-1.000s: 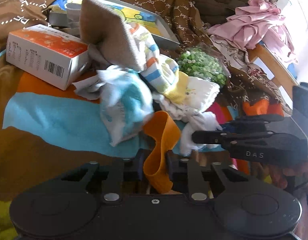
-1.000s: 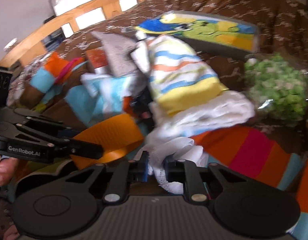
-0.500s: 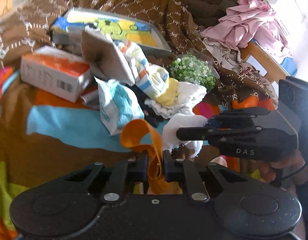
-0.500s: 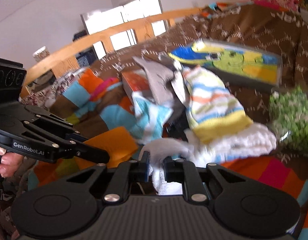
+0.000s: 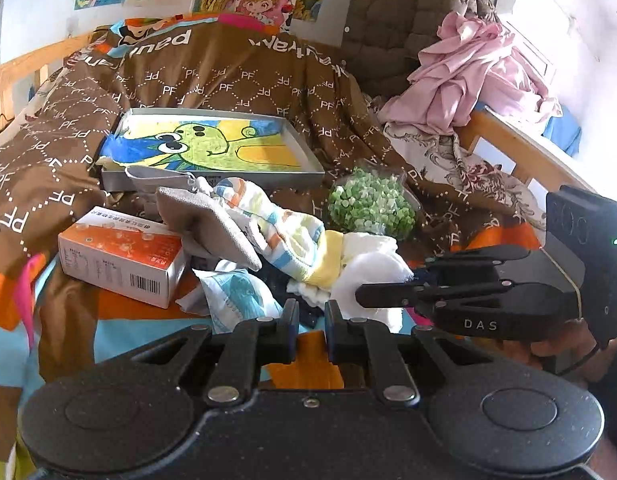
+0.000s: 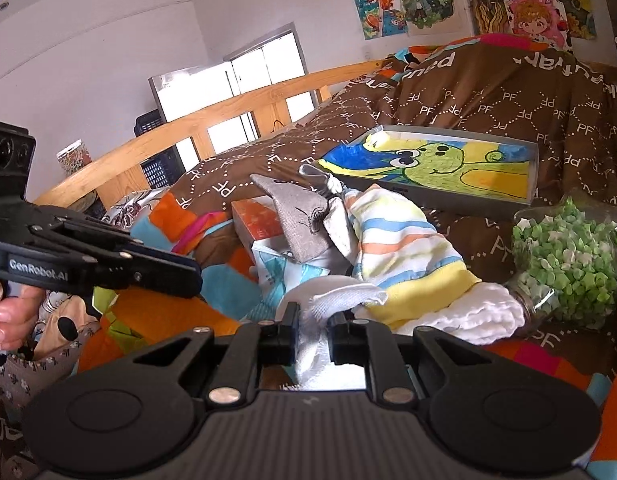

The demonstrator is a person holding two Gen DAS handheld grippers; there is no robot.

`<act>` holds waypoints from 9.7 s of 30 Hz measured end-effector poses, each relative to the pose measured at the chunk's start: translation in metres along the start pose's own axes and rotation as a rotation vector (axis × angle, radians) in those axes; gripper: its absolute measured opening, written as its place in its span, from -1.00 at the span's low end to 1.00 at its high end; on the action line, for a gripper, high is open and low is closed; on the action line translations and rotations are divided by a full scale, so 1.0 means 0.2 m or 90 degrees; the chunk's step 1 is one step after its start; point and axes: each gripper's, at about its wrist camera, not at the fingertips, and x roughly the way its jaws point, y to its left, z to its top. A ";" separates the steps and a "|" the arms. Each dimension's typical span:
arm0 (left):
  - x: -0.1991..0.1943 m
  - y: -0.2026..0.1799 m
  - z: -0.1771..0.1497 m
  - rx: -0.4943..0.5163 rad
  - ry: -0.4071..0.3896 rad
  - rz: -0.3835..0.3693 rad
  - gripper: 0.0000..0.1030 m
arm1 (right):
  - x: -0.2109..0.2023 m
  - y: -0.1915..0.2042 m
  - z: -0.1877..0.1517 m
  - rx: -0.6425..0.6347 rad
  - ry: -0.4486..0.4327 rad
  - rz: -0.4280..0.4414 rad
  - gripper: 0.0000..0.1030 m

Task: Organize soft objects
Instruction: 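Carry the orange band and white cloth into the frog-picture tray while both tools open, then lift both open tools out of the tray back toward the pile, then grasp the white wipes packet with the left tool while the right tool grasps the white knit towel, then carry the wipes packet and knit towel over the frog-picture tray with both tools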

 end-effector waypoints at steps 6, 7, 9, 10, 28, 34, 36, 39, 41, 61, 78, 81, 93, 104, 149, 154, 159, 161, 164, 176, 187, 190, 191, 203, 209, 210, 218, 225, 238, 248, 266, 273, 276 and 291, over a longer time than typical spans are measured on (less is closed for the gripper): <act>0.04 0.03 -0.05 -0.001 0.022 0.013 -0.75 | 0.00 0.00 0.00 0.002 -0.001 -0.005 -0.69; 0.05 0.04 -0.06 0.000 0.023 0.014 -0.75 | 0.00 0.00 -0.01 0.002 -0.001 -0.008 -0.69; 0.05 0.05 -0.06 0.000 0.020 0.014 -0.76 | 0.00 0.00 -0.01 0.001 -0.003 -0.010 -0.69; 0.05 0.05 -0.06 0.000 0.017 0.012 -0.76 | -0.01 0.01 0.00 0.000 -0.006 -0.012 -0.69; 0.08 0.09 0.27 -0.044 -0.107 -0.011 -0.79 | -0.01 -0.04 0.22 0.030 -0.095 -0.074 -0.68; 0.24 0.13 0.49 -0.074 -0.165 0.003 -0.79 | 0.14 -0.24 0.46 0.101 -0.159 -0.132 -0.68; 0.32 0.16 0.58 -0.086 -0.181 0.010 -0.79 | 0.18 -0.29 0.49 0.114 -0.166 -0.142 -0.68; 0.46 0.22 0.71 -0.103 -0.204 0.025 -0.79 | 0.36 -0.48 0.58 0.156 -0.195 -0.156 -0.68; 0.56 0.27 0.80 -0.111 -0.215 0.031 -0.79 | 0.45 -0.56 0.60 0.167 -0.199 -0.166 -0.68; 1.29 0.67 0.96 -0.234 -0.180 0.110 -0.78 | 0.89 -0.96 0.58 0.314 -0.128 -0.168 -0.42; 1.23 0.73 0.90 -0.275 -0.109 0.168 0.26 | 0.75 -0.82 0.65 0.271 -0.067 -0.194 0.74; 1.16 0.71 0.89 -0.272 -0.118 0.178 0.54 | 0.66 -0.76 0.66 0.252 -0.094 -0.206 0.88; 0.71 0.55 0.80 -0.240 -0.215 0.166 0.94 | 0.23 -0.40 0.62 0.140 -0.240 -0.234 0.99; 0.25 0.31 0.58 -0.151 -0.283 0.160 0.99 | -0.03 0.03 0.44 0.011 -0.331 -0.333 0.99; 0.19 0.21 -0.23 -0.034 -0.138 0.192 0.99 | 0.01 0.25 -0.11 0.188 -0.083 -0.408 0.99; 0.22 0.21 -0.25 -0.037 -0.114 0.179 0.99 | 0.05 0.24 -0.11 0.195 -0.053 -0.401 0.99; 0.22 0.23 -0.26 -0.043 -0.112 0.175 0.98 | 0.06 0.23 -0.11 0.203 -0.041 -0.396 0.99; 0.22 0.23 -0.26 -0.044 -0.114 0.175 0.99 | 0.06 0.21 -0.11 0.210 -0.034 -0.394 0.99; 0.23 0.24 -0.26 -0.051 -0.110 0.164 0.99 | 0.08 0.18 -0.10 0.228 -0.021 -0.387 0.99; 0.34 0.25 -0.24 -0.075 -0.078 0.101 0.98 | 0.19 -0.06 -0.04 0.208 0.025 -0.343 0.99; 0.49 0.23 -0.21 -0.081 -0.059 0.047 0.98 | 0.32 -0.21 -0.05 0.216 0.072 -0.260 0.90; 0.51 0.22 -0.22 -0.080 -0.064 0.040 0.98 | 0.33 -0.22 -0.05 0.222 0.069 -0.245 0.86; 0.52 0.22 -0.22 -0.077 -0.064 0.037 0.98 | 0.33 -0.23 -0.05 0.226 0.066 -0.242 0.82; 0.57 0.21 -0.25 -0.087 -0.060 0.013 0.95 | 0.30 -0.31 -0.07 0.356 0.052 -0.178 0.57; 0.57 0.19 -0.28 -0.081 -0.076 0.012 0.73 | 0.27 -0.36 -0.09 0.401 0.042 -0.170 0.36; 0.57 0.20 -0.28 -0.084 -0.077 0.008 0.64 | 0.27 -0.37 -0.09 0.404 0.043 -0.168 0.27; 0.57 0.25 -0.29 -0.130 -0.085 -0.003 0.22 | 0.28 -0.32 -0.08 0.367 0.062 -0.181 -0.01; 0.56 0.23 -0.28 -0.142 -0.090 -0.001 0.12 | 0.24 -0.34 -0.09 0.399 0.050 -0.173 -0.16; 0.56 0.25 -0.28 -0.184 -0.099 -0.018 -0.07 | 0.20 -0.35 -0.09 0.422 0.028 -0.180 -0.60; 0.51 0.17 -0.29 -0.133 -0.113 -0.010 -0.31 | 0.17 -0.32 -0.09 0.398 0.020 -0.211 -0.71; 0.35 -0.05 -0.36 -0.110 -0.147 -0.010 -0.35 | -0.02 -0.23 -0.04 0.342 -0.092 -0.253 -0.75; 0.31 -0.10 -0.32 -0.094 -0.171 -0.016 -0.35 | -0.09 -0.17 -0.01 0.290 -0.172 -0.258 -0.76; 0.30 -0.09 -0.25 -0.090 -0.190 -0.012 -0.35 | -0.12 -0.14 0.02 0.255 -0.210 -0.266 -0.76; 0.32 0.14 0.23 -0.041 -0.264 0.055 -0.35 | -0.02 -0.13 0.37 0.128 -0.378 -0.273 -0.75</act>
